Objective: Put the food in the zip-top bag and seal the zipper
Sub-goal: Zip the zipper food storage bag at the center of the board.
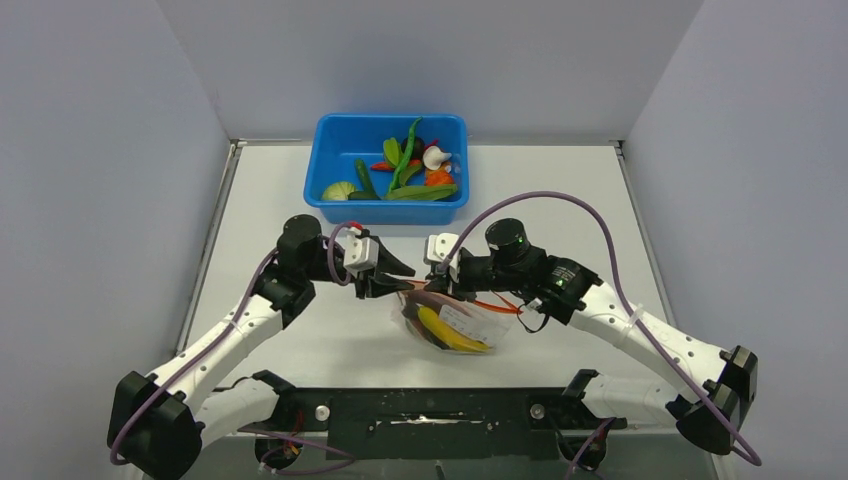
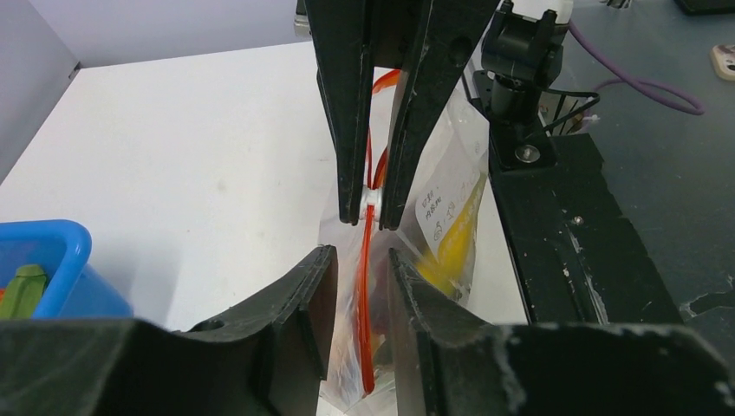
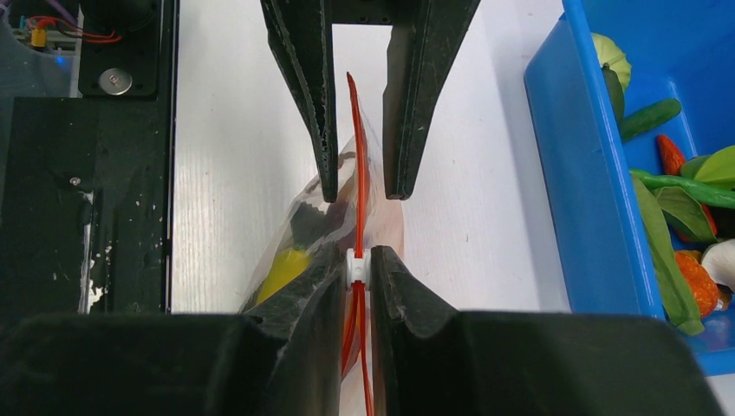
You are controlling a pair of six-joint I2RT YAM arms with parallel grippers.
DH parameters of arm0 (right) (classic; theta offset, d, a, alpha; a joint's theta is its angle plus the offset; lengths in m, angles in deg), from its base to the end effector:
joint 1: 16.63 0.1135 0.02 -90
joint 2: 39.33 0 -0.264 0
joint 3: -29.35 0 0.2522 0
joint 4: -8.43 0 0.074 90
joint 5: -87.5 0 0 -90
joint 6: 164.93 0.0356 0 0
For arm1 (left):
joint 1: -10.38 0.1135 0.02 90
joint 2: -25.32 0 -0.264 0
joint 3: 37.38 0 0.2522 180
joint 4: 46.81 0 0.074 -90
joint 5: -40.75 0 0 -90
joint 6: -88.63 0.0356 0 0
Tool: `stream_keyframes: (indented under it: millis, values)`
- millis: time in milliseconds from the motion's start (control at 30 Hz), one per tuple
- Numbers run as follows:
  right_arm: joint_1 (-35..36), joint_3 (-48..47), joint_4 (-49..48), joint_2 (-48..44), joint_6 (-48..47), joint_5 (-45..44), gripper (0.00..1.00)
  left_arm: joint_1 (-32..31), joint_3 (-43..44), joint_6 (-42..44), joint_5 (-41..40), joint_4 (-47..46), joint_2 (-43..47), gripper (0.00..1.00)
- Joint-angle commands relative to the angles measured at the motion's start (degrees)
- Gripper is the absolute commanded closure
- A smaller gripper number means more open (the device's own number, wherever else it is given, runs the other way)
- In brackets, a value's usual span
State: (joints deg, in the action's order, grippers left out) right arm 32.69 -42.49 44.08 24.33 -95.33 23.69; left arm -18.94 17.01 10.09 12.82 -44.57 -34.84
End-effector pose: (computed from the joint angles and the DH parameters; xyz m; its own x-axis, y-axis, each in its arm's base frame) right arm 0.1488 0.1972 0.3371 0.0444 -0.4283 -0.9026 -0.9819 0.1480 -0.1185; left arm 0.1846 -0.1397 0.3045 0.0781 0.0629 -0.9950 0.9965 -0.0332 0.0761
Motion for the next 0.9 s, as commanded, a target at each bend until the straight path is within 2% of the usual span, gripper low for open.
stream_keyframes:
  millis: [0,167,267,867]
  values:
    - [0.4,-2.6,-5.8,-0.1,0.3,1.8,1.00,-0.5,3.4,4.2,1.0,5.2,-0.1,0.75]
    - [0.4,-2.3,-6.1,-0.1,0.5,1.9,1.00,-0.7,4.1,7.5,1.3,9.3,-0.4,0.85]
    - [0.5,-2.5,-6.1,0.2,0.5,1.8,1.00,-0.7,4.8,8.7,1.5,10.9,-0.7,1.00]
    - [0.3,-0.1,-3.4,-4.3,0.4,-1.6,1.00,0.6,4.7,5.5,-7.5,9.9,5.2,1.00]
